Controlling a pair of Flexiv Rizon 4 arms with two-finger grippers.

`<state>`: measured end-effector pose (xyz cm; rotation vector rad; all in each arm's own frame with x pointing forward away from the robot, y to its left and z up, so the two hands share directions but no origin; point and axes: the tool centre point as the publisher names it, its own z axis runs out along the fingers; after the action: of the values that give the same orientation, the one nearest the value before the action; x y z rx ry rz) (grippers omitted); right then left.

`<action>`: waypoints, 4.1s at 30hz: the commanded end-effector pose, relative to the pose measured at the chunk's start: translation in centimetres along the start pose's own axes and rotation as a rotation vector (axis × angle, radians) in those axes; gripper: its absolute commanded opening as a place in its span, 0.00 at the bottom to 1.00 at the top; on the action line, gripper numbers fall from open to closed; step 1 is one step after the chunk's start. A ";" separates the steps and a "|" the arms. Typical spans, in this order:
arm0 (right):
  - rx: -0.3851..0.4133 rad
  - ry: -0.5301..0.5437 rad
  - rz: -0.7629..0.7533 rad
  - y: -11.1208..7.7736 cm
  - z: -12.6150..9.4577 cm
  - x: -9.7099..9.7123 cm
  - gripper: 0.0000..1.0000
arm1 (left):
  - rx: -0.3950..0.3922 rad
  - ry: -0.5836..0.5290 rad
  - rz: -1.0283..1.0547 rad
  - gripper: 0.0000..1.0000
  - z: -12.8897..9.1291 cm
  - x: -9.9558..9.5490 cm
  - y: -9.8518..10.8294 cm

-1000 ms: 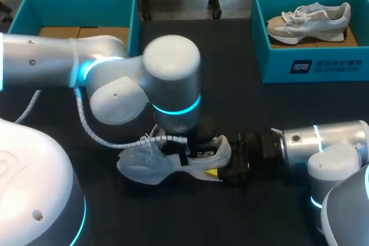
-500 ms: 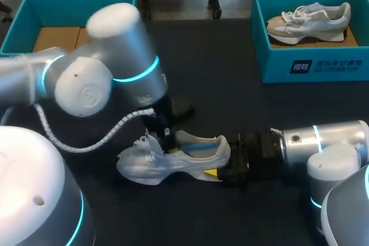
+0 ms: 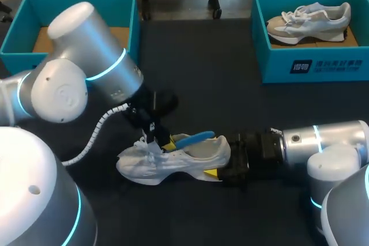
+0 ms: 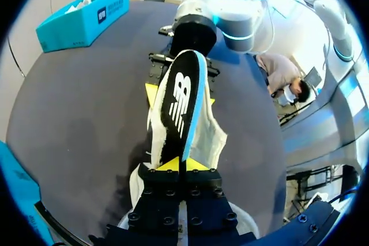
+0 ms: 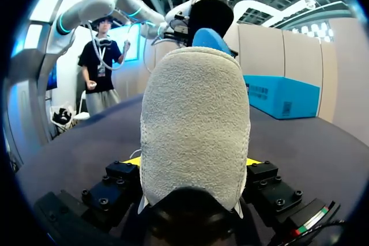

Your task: Take the shoe out of the shoebox, open the shoe tongue, remove and reinsert the insole, then place the shoe into the shoebox

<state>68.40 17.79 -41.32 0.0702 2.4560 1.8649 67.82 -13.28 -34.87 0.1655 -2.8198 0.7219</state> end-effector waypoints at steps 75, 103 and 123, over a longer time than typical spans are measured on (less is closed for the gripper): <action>0.004 -0.001 0.000 0.1 0.1 0.2 0.00 | -0.061 -0.277 0.090 0.00 1.3 0.1 -8.4; 0.004 -0.001 0.000 0.1 0.1 0.2 0.00 | -0.022 -0.379 0.125 0.43 -0.7 3.3 -6.6; 0.004 -0.001 0.000 0.1 0.1 0.2 0.00 | -0.042 -0.473 0.143 0.48 1.5 3.3 -5.6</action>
<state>68.38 17.80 -41.33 0.0699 2.4562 1.8649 65.46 -18.53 -32.24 0.1334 -3.3083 0.7376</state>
